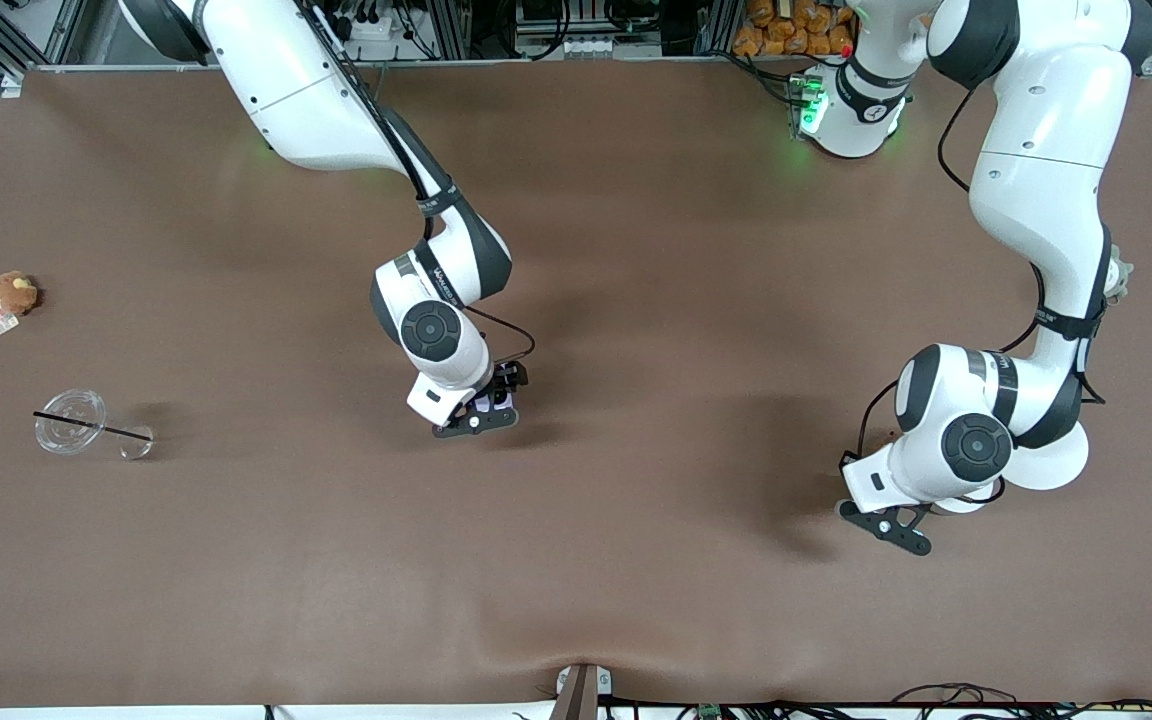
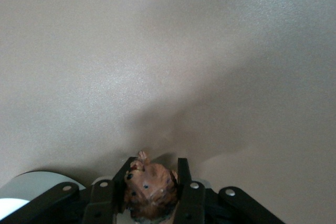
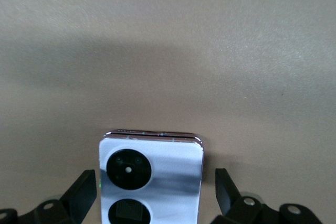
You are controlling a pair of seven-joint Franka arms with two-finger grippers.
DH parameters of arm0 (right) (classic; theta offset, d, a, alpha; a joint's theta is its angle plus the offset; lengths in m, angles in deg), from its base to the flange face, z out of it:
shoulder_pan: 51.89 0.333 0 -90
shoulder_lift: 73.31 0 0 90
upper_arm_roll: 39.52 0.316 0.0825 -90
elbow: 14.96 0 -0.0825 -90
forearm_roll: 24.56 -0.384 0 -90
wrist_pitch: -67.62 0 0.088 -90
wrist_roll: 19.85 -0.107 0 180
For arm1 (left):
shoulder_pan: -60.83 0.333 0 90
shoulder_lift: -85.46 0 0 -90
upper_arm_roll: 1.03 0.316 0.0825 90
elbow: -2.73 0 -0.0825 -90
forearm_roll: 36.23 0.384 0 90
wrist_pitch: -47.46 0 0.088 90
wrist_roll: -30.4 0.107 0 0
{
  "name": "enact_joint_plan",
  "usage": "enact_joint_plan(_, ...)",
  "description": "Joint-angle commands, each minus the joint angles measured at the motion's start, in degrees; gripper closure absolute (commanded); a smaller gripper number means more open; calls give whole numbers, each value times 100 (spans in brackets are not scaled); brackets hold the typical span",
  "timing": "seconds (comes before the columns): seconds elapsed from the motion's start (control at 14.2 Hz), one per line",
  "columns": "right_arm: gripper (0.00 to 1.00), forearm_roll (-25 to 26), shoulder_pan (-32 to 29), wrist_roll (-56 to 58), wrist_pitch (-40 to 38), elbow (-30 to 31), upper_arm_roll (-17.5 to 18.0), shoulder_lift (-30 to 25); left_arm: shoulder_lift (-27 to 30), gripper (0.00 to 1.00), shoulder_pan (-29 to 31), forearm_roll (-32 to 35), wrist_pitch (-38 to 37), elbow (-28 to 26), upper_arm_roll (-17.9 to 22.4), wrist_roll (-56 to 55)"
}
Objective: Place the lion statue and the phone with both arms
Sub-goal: 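Carry the lion with the left gripper beside the white cup and release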
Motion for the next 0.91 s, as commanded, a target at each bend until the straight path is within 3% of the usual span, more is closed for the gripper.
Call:
enact_joint_plan(0.0, 0, 71, 58, -159, 85, 69, -10, 5, 164, 62, 83, -4, 50, -246, -51, -62)
enact_joint_plan(0.07, 0, 71, 93, -159, 129, 138, -10, 5, 181, 1, 83, -4, 50, -246, -51, -71)
enact_joint_plan(0.56, 0, 80, 111, -168, 226, 192, -19, 13, 734, 0, -5, 5, -564, -220, -68, -62)
enact_joint_plan(0.7, 38, 106, 120, -150, 182, 183, -19, -4, 962, 0, -110, -4, -836, -202, -60, -63)
enact_joint_plan(0.77, 69, 107, 111, -159, 156, 148, -19, -4, 1059, 0, -120, -4, -968, -185, -68, -71)
enact_joint_plan(0.84, 88, 107, 85, -167, 156, 148, -11, -13, 1164, 0, -128, -12, -1065, -185, -68, -184)
